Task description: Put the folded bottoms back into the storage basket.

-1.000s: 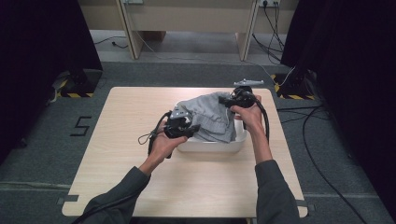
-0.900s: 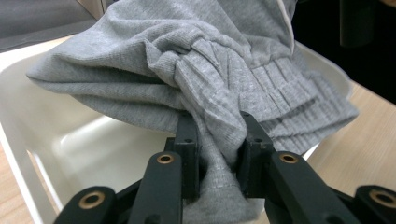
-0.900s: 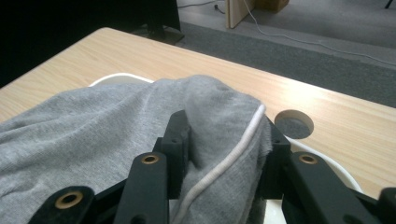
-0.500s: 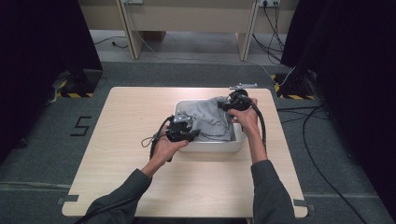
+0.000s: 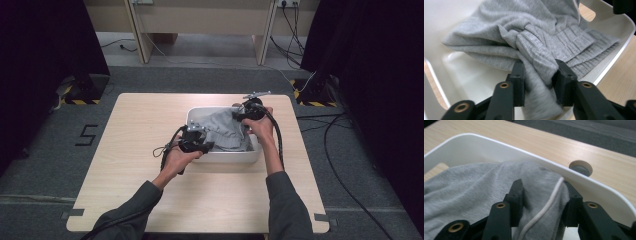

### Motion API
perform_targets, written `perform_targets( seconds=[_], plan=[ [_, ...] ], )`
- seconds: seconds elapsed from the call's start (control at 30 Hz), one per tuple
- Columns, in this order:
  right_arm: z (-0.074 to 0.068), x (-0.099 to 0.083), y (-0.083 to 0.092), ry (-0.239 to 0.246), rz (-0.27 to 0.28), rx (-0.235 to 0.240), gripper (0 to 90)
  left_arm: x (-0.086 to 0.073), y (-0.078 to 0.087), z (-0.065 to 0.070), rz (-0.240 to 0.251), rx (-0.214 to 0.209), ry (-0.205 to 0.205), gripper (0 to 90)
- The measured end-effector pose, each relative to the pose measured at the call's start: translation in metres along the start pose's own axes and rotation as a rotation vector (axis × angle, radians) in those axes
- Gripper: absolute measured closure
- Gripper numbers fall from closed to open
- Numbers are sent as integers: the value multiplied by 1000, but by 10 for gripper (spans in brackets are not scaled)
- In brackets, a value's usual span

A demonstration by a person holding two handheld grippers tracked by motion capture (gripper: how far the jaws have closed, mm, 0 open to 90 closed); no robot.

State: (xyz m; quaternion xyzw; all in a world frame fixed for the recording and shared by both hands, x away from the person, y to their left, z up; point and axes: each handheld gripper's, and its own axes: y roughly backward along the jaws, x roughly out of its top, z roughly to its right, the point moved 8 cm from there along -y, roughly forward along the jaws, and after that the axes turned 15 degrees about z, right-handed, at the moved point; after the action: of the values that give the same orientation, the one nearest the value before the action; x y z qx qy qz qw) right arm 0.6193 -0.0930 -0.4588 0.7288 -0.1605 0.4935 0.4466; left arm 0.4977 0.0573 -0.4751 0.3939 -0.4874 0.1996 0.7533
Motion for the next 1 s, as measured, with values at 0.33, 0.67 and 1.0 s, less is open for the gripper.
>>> perform_targets(
  seconds=[0.33,0.67,1.0],
  plan=[
    [3,1,7,-20,-9,-7,590,9,6,-1,24,13,5,556],
    [-2,5,13,2,1,3,573,15,14,5,45,-1,-5,558],
    [-13,11,20,10,31,29,565,21,24,6,66,-11,-7,562]
  ],
)
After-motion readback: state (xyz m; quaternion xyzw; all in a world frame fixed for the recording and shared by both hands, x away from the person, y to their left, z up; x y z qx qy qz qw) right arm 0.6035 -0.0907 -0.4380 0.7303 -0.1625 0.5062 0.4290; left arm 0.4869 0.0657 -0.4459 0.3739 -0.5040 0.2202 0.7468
